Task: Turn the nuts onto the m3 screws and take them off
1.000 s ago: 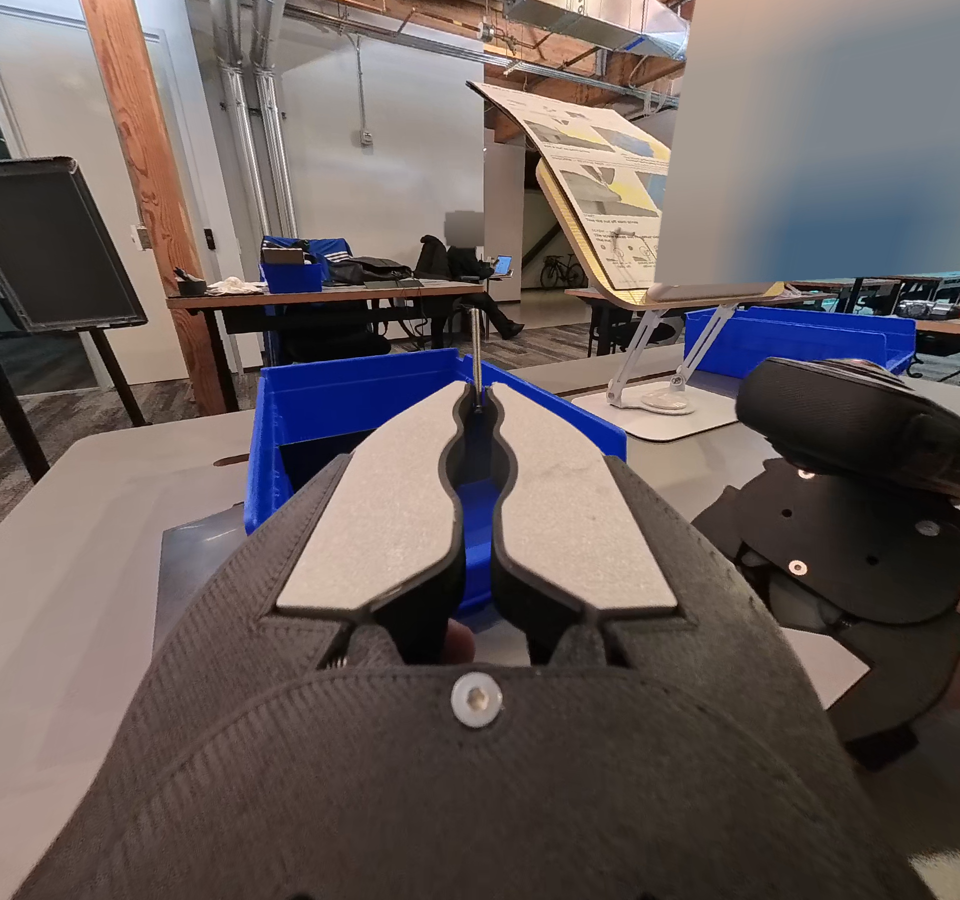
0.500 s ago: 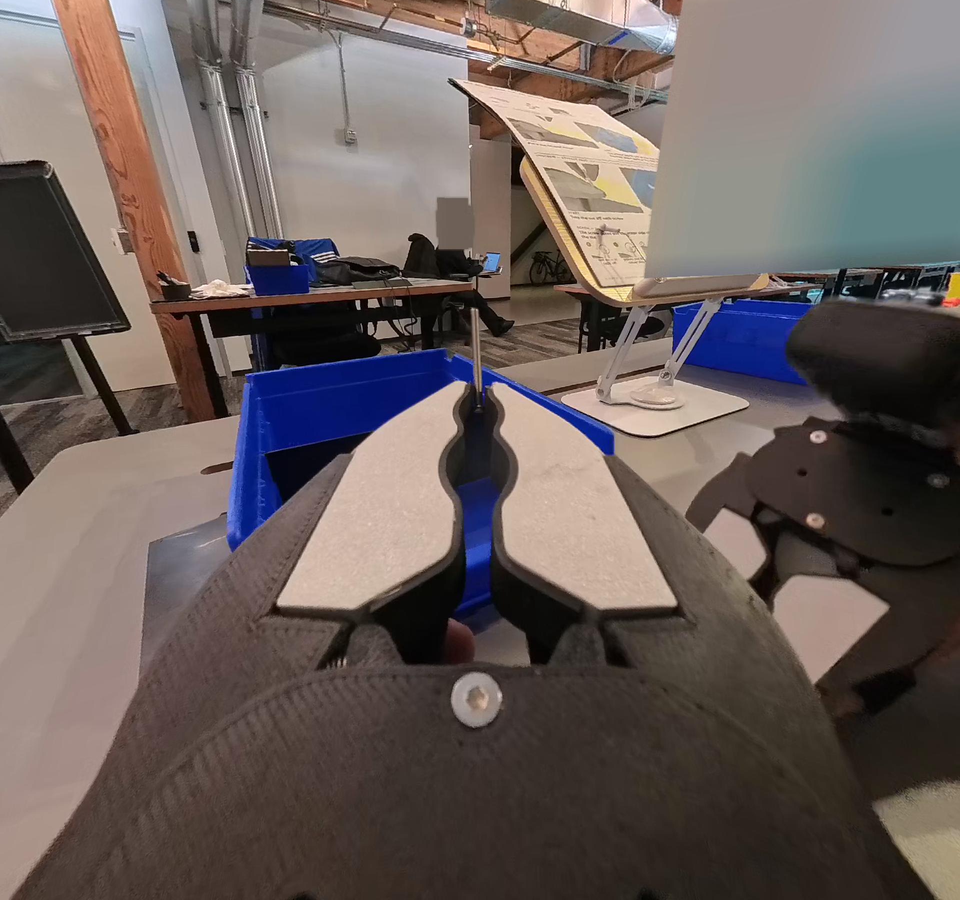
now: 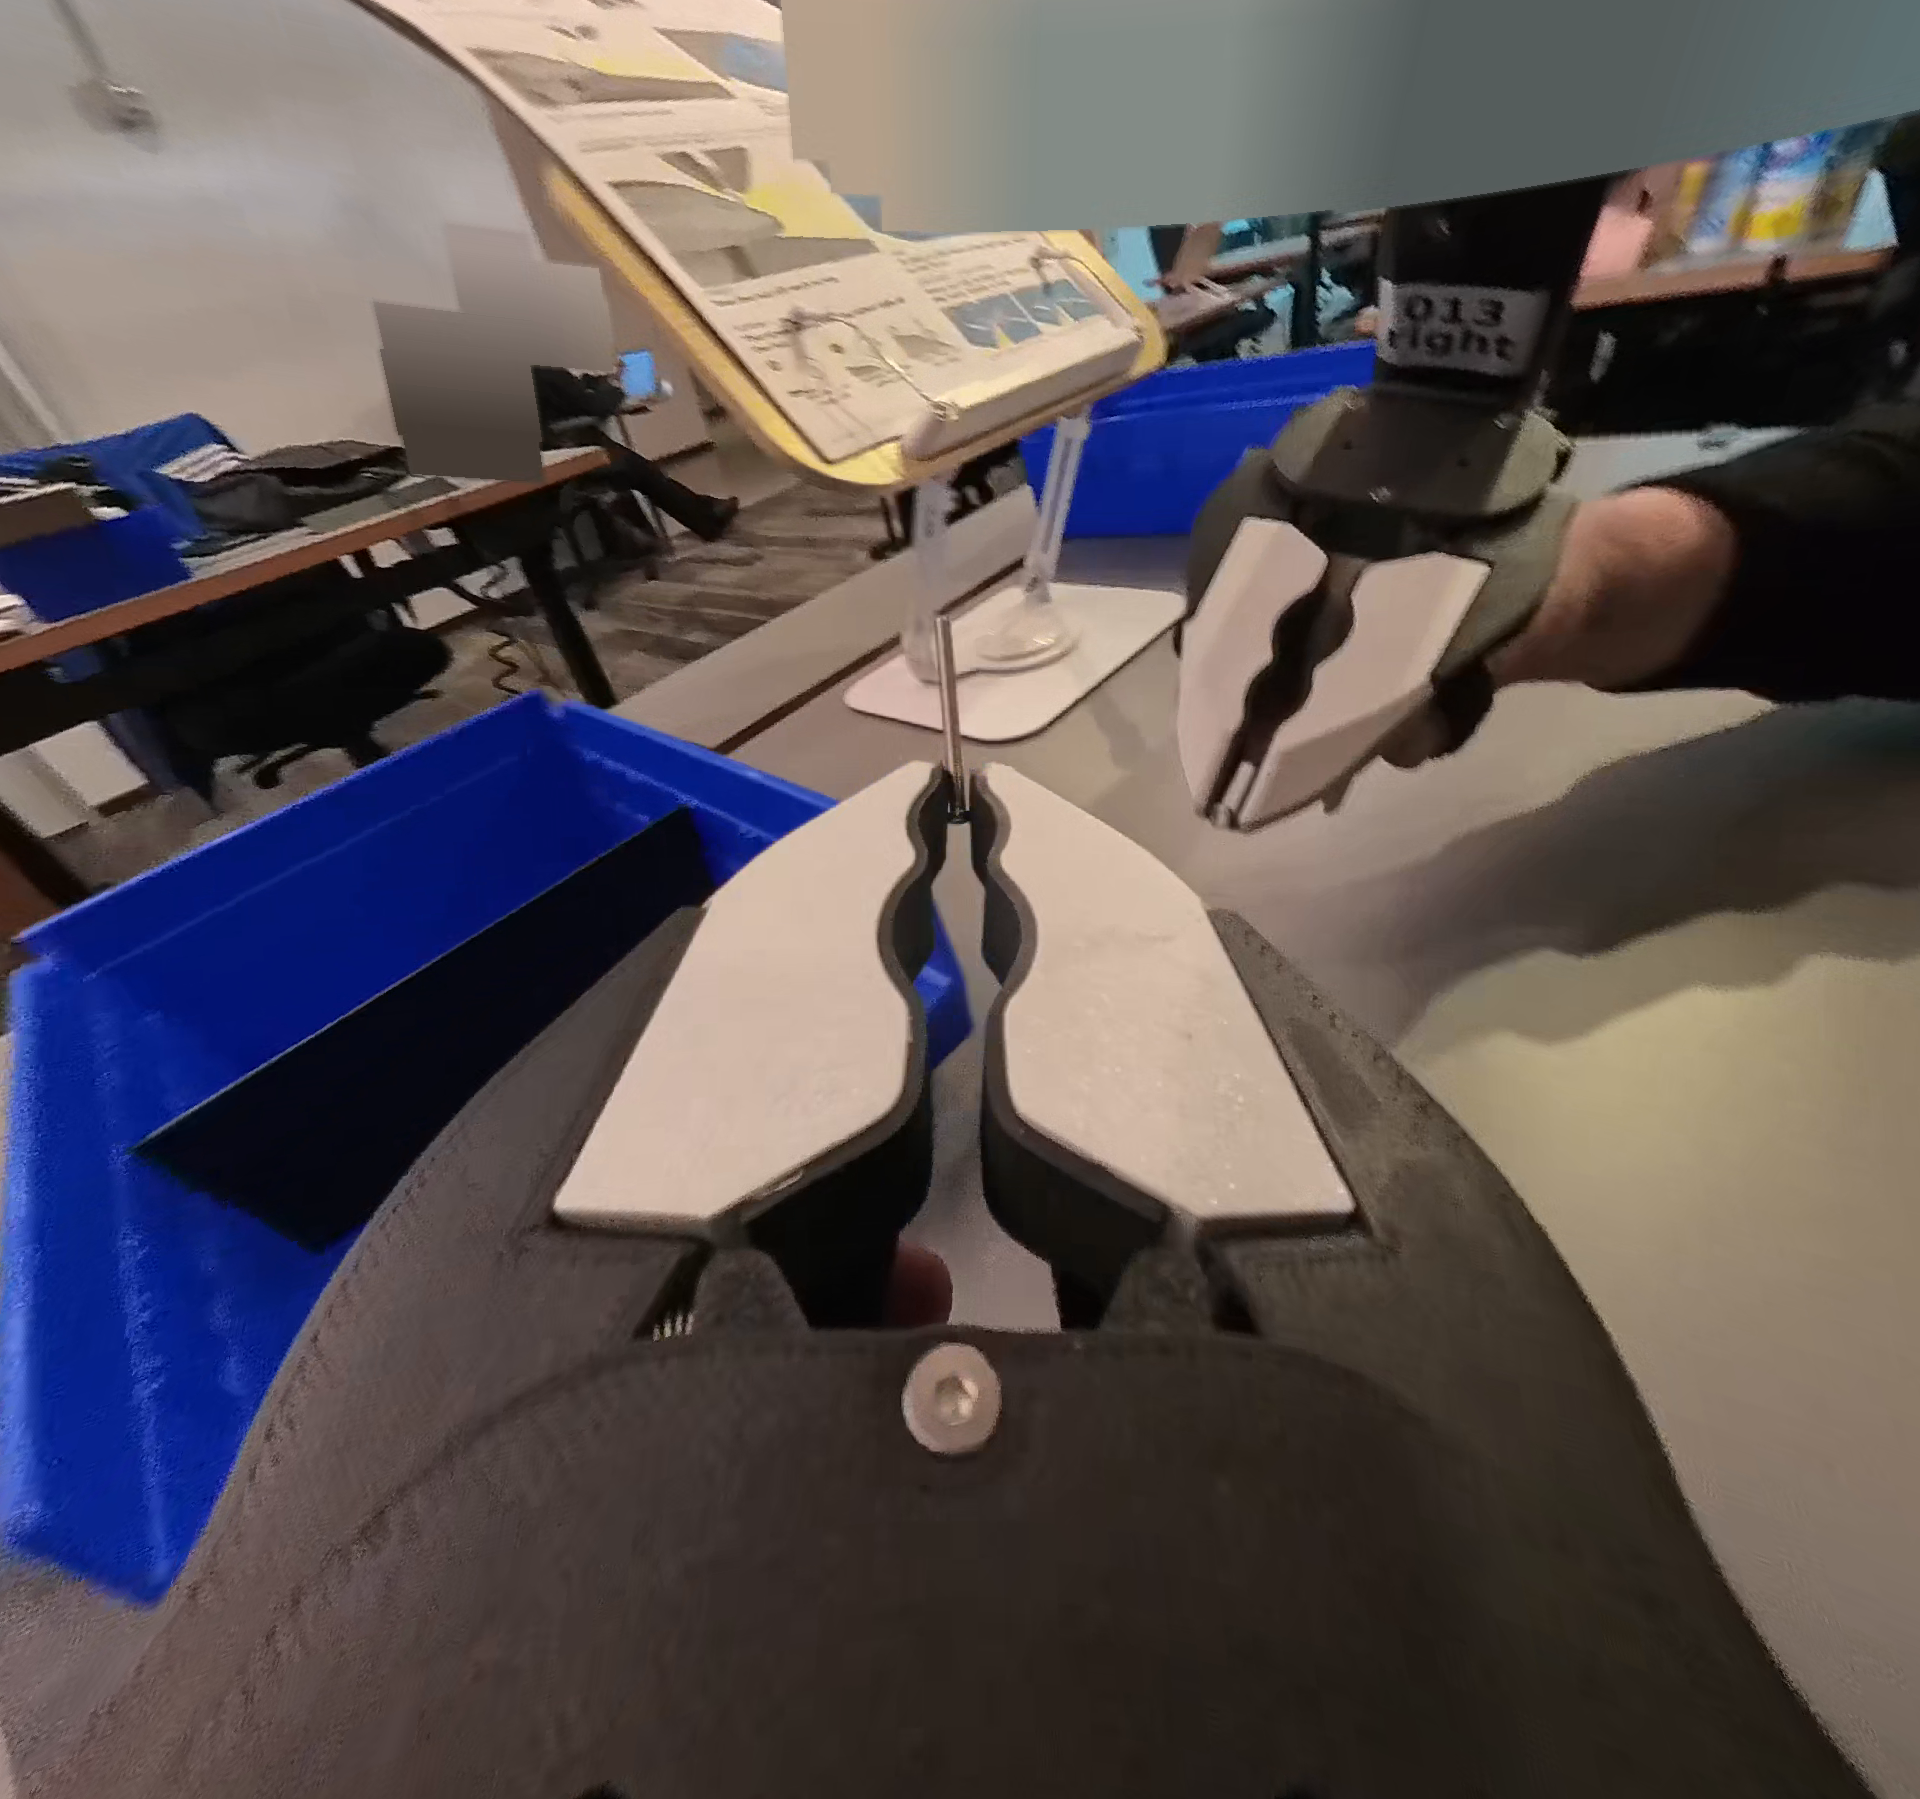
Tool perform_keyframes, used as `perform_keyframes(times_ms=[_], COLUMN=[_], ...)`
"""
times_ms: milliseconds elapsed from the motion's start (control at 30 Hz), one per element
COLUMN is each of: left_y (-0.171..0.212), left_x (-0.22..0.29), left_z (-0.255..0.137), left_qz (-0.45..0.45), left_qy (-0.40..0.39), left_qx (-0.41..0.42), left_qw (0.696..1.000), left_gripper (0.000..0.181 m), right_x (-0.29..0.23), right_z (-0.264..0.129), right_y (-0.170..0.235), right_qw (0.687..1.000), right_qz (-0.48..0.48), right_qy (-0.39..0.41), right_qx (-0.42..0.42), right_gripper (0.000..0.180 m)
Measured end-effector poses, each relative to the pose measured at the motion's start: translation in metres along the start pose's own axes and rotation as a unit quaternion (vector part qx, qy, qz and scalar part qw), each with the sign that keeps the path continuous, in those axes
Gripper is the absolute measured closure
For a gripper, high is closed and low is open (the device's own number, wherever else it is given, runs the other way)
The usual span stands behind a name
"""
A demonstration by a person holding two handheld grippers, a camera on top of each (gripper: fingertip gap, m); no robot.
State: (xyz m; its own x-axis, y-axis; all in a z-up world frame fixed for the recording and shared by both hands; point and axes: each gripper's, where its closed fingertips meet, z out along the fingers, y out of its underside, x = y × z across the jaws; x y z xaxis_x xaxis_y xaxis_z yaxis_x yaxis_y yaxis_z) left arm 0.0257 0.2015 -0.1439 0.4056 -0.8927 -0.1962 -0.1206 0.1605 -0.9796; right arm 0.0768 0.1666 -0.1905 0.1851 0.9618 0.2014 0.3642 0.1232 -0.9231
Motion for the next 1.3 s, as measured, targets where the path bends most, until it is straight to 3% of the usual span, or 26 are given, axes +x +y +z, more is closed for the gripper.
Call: perform_keyframes(times_ms=[33, 533, 867, 1300], left_y=[0.001, 0.032, 0.058, 0.07], left_x=[0.007, 0.096, 0.12, 0.129], left_z=[0.006, 0.092, 0.117, 0.132], left_qz=[0.007, 0.119, 0.178, 0.203], left_qy=[0.013, 0.145, 0.204, 0.245], left_qx=[-0.012, -0.177, -0.271, -0.316], left_qw=[1.0, 0.966, 0.924, 0.894], left_gripper=[0.177, 0.177, 0.177, 0.177], right_x=[0.0, -0.003, -0.006, -0.004], right_z=[-0.008, -0.092, -0.109, -0.114], right_y=[0.001, 0.041, 0.071, 0.088], right_qw=[1.0, 0.997, 0.996, 0.993], right_qz=[-0.006, -0.07, -0.079, -0.094], right_qy=[0.001, 0.023, 0.006, -0.001], right_qx=[0.003, -0.025, -0.049, -0.07], right_gripper=[0.174, 0.174, 0.174, 0.174])
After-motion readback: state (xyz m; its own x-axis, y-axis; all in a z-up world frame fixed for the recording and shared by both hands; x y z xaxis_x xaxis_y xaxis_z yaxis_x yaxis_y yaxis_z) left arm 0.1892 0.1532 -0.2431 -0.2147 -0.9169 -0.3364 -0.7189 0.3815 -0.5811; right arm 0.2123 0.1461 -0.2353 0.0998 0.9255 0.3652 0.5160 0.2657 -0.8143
